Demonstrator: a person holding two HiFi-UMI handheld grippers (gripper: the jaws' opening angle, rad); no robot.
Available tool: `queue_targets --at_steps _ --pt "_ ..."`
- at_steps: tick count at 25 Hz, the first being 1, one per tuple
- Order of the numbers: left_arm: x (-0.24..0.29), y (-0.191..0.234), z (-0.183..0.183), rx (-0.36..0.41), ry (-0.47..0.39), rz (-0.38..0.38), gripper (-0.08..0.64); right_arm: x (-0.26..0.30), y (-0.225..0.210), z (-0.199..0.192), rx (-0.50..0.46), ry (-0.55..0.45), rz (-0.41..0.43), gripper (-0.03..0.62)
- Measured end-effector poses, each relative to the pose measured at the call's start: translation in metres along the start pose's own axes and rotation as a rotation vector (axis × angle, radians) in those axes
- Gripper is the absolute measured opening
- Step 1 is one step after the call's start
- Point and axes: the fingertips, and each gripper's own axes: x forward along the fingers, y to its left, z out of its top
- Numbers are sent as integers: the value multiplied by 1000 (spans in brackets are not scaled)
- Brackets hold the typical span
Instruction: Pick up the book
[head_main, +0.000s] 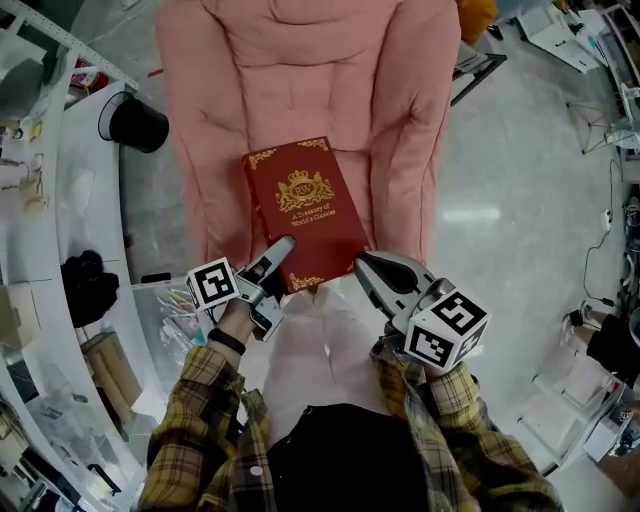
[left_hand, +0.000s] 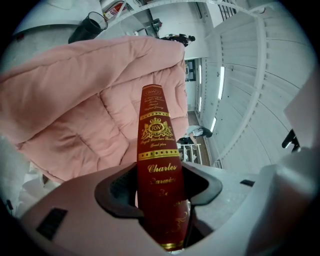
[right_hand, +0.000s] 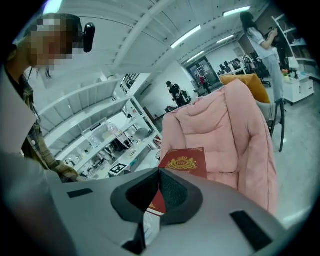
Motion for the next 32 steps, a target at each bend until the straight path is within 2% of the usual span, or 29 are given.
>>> queue_targets --at_steps 13,17,24,32 --pt "-62 -113 23 50 -50 -77 244 -40 49 39 -76 -81 34 18" --pt "-84 -130 24 50 -70 -87 244 -48 57 33 -82 -84 33 18" --pt "-114 -158 17 -5 -103 -125 244 -61 56 19 -76 -55 12 18" --pt "-126 -189 5 14 -101 -175 244 -55 56 27 -115 -63 16 18"
